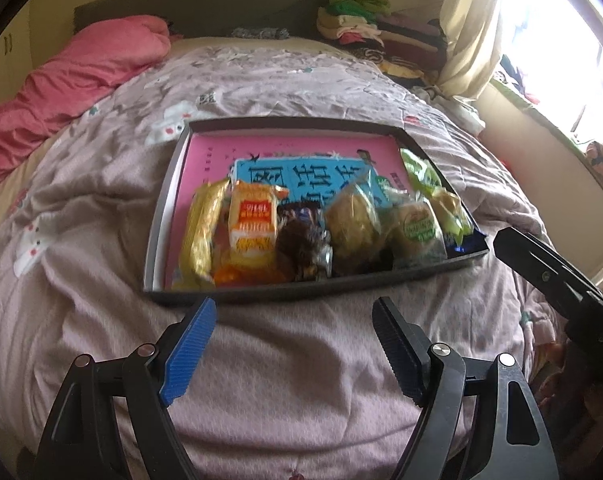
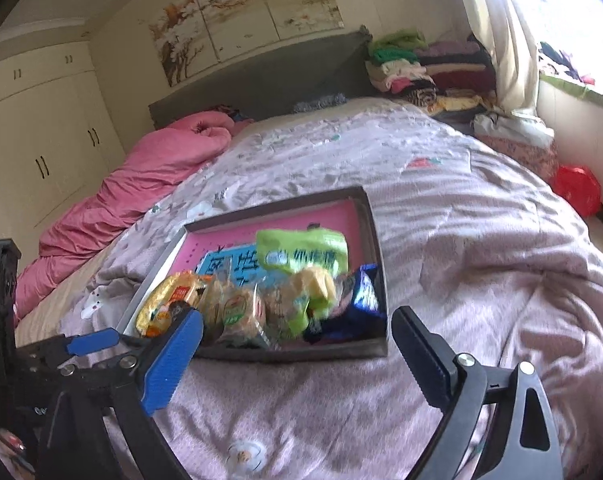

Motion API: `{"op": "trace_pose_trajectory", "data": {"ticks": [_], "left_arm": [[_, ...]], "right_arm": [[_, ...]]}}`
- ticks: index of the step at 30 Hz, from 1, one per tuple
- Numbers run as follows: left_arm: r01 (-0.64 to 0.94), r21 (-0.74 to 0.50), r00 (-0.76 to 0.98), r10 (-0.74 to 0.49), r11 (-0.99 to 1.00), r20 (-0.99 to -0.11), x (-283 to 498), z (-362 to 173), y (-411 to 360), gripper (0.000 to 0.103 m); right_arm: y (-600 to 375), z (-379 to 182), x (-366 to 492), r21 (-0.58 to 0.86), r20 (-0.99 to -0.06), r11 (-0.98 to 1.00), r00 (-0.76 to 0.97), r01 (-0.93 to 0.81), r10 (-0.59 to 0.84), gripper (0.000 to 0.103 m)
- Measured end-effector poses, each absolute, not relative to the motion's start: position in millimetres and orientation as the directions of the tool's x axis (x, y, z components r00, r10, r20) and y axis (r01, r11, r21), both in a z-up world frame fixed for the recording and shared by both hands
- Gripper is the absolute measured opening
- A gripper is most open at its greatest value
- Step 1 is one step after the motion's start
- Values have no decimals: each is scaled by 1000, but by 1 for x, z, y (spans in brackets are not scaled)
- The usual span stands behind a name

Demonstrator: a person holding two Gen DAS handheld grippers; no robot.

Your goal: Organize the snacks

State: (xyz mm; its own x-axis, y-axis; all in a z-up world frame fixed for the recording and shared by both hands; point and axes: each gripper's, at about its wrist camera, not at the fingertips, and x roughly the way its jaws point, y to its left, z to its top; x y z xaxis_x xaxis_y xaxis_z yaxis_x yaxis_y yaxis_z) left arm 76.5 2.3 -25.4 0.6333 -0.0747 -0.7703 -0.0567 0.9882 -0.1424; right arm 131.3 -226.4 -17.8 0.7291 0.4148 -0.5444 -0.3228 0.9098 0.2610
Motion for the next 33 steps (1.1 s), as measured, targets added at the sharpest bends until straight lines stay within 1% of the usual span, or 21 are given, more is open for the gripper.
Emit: {"op": "trace_pose_trajectory", "data": {"ticks": [9,18,22,28,33], "left_arm": [[-68,-147,647,-68,987,-760,56,-25,7,82],[-62,-140,642,-68,988,-764,42,-23,8,82],[-66,-142,643,-67,988,-763,38,-23,11,82],[-74,-144,645,-63,987,-762,37,-22,14,82],[-77,-144,644,-61,987,-762,37,-22,14,82]], "right_arm": [[-214,-28,108,242,-611,926,696,-289,377,101],[-205,-36,80,188,-651,950,693,-248,310,101],[-200,-35,71,157,-642,949,702,-273,308,101],[-195,-30,69,144,-619,943,715,-301,324,101],[-195,-31,73,146,-620,941,713,-306,328,101]]}}
